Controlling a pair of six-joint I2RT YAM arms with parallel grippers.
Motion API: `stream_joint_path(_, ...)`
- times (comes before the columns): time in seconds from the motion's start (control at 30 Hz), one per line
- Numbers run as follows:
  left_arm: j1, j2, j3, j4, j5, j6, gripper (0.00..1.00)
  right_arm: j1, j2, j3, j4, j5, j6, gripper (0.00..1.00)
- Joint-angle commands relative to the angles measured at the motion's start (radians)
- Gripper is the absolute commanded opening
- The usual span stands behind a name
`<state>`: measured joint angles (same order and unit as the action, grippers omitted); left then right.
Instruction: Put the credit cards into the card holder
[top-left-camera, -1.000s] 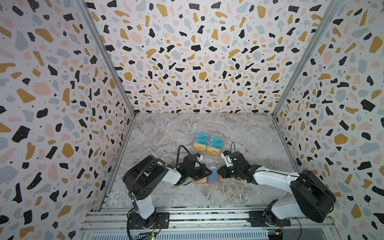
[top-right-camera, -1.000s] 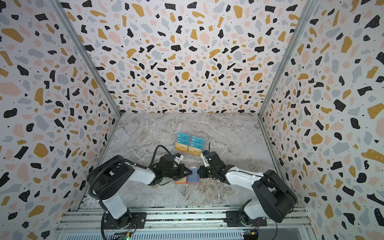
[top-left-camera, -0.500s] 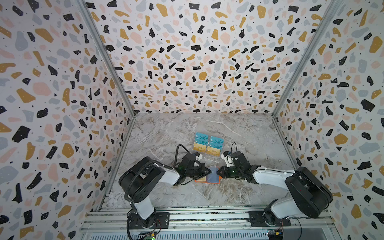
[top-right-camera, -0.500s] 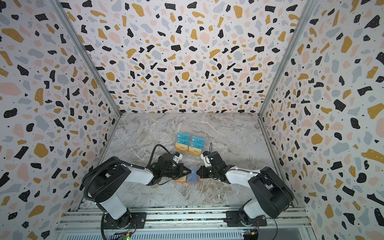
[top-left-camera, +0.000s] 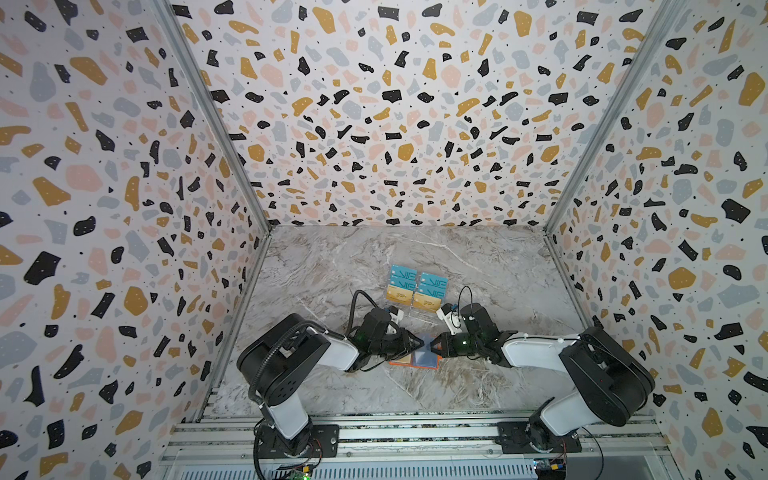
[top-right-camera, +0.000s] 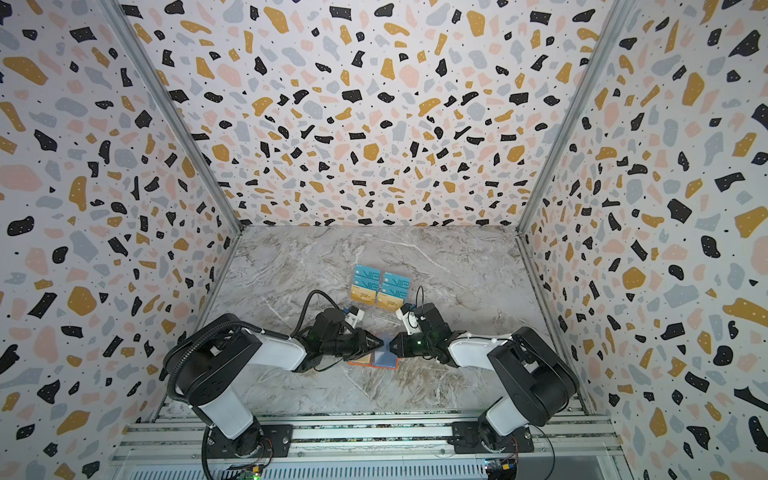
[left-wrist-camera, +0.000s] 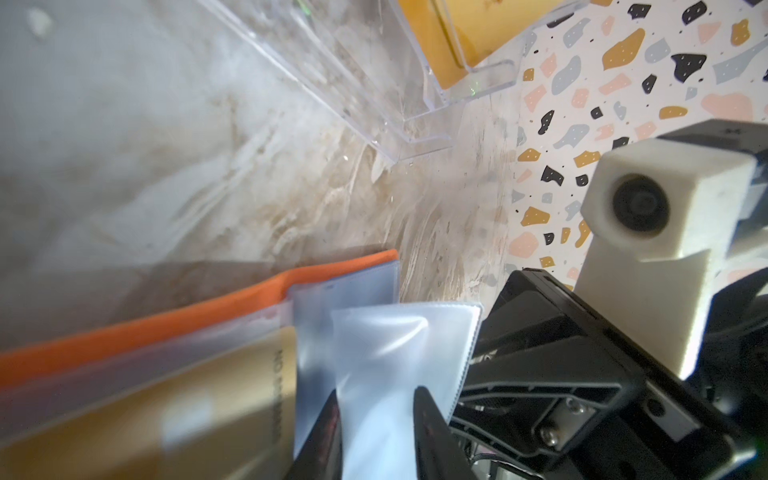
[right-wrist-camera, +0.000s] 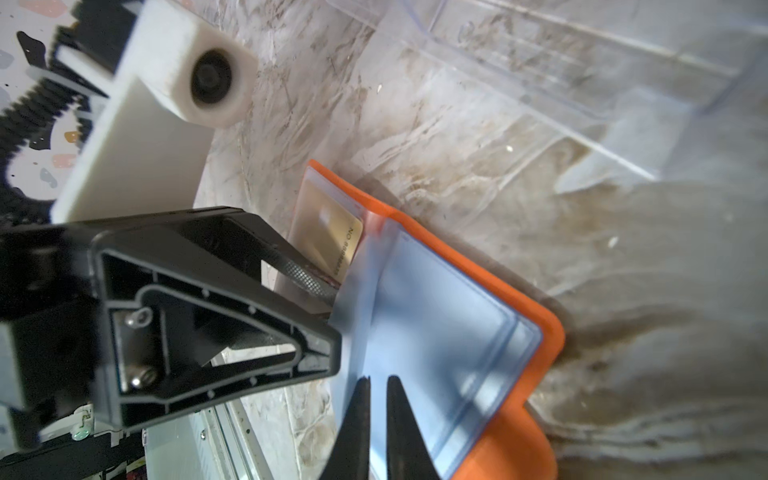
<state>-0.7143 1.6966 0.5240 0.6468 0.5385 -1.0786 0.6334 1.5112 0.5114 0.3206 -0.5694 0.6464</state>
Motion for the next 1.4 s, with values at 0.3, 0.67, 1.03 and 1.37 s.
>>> stream_joint_path(0.3, 0.004, -0.198, 0.086, -0.418, -0.150, 0.153, 0.57, 0.029, -0.010, 0.048, -0.067, 0.006, -0.033, 0.13)
stream_joint_path(0.67, 0.077, -0.242, 0.115, -0.642, -0.343, 0.317, 0.40, 0.077, 0.022, 0.102, -0.062, 0.016, -0.026, 0.17)
stream_joint_path(1.03, 0.131, -0.235, -0.007, -0.445, -0.266, 0.262, 0.49, 0.100, 0.098, 0.149, -0.039, 0.026, -0.023, 0.26)
stream_joint_path(1.37, 0.144, -0.285, -0.086, -0.324, -0.263, 0.164, 0.61, 0.127, 0.181, 0.223, -0.067, 0.050, -0.044, 0.27)
